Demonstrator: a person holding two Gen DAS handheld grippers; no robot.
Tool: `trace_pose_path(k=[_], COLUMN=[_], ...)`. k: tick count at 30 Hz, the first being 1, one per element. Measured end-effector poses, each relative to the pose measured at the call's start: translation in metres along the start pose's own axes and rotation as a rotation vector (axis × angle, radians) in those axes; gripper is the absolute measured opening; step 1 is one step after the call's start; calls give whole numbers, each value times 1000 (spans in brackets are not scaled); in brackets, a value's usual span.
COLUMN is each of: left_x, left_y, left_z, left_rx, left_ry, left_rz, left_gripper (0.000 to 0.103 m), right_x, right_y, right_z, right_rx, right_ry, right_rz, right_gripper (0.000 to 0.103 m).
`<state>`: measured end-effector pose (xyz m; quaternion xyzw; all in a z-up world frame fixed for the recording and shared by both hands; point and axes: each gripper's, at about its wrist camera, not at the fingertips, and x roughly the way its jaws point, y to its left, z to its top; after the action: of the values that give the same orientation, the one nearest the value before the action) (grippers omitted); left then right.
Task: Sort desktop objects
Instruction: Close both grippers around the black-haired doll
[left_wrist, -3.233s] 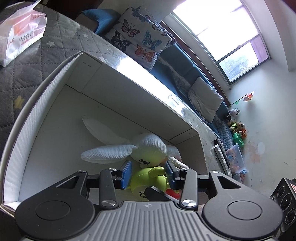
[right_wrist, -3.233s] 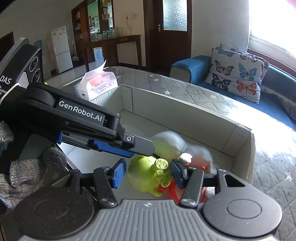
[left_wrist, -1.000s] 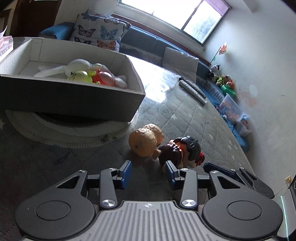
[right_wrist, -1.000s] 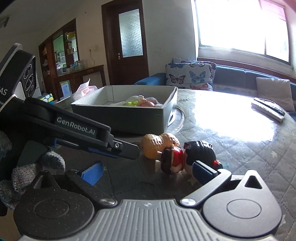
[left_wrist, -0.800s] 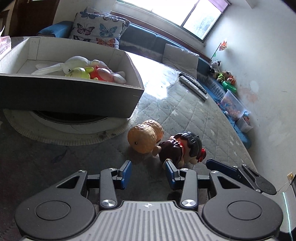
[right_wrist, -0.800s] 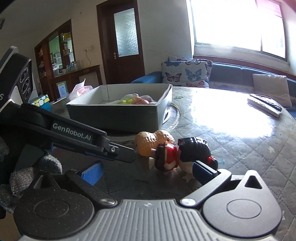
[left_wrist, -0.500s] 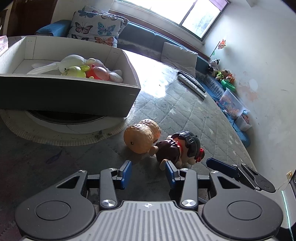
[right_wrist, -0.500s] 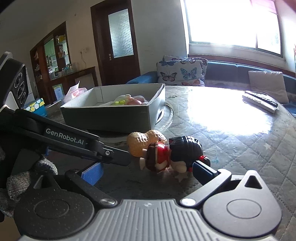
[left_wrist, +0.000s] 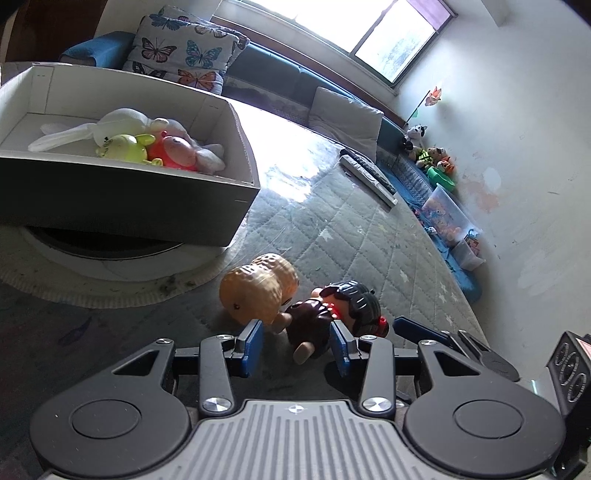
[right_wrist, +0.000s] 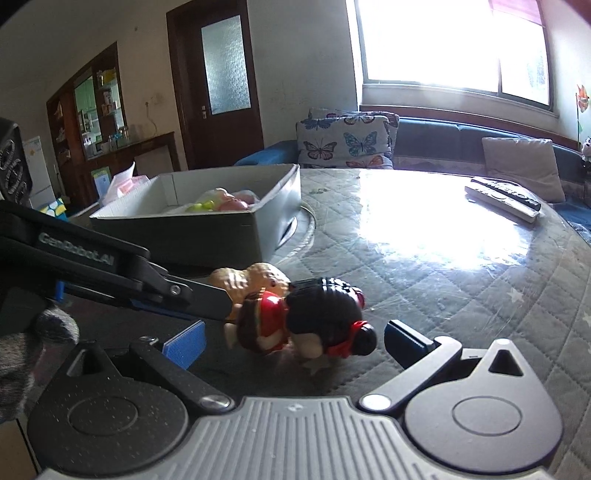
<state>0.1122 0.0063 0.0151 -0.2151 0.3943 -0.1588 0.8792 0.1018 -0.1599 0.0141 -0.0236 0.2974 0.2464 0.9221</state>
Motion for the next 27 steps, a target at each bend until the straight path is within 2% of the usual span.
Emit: trace_pose_path(k=[9,20,27], left_x=[11,11,7], left_y=[0,7,10], left_z=[3,2,3], left_rx=[-14,-32,-38], left_ry=[24,36,25], left_rz=[-8,-14,-14], left_gripper=[43,43,43], right_x=[16,1,-11], right_y=[-2,11,27], right_z=[-2,-12,-15], right_rx=[-1,5,-45], right_ry=[30,24,28], right_rz=[55,105,149], right_gripper=[103,103,103])
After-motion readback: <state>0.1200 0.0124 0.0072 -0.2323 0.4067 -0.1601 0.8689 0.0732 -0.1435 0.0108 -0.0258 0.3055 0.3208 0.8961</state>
